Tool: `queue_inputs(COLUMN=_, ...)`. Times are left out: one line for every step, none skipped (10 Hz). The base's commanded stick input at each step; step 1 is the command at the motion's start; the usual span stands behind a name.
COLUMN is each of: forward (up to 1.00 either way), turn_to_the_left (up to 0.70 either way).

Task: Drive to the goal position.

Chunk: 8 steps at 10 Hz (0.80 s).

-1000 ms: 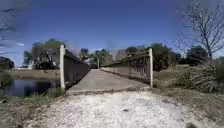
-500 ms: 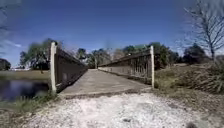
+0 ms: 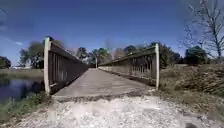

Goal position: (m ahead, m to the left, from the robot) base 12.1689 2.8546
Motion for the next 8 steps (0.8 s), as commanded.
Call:
queue_inputs(forward=0.50, turn_to_the_left=0.00)
queue_inputs(forward=0.50, turn_to_the_left=0.00)
queue_inputs(forward=0.50, turn_to_the_left=0.00)
queue_inputs(forward=0.50, turn_to_the_left=0.00)
queue_inputs(forward=0.50, turn_to_the_left=0.00)
queue_inputs(forward=0.50, turn_to_the_left=0.00)
queue_inputs(forward=0.50, turn_to_the_left=0.00)
queue_inputs(forward=0.50, turn_to_the_left=0.00)
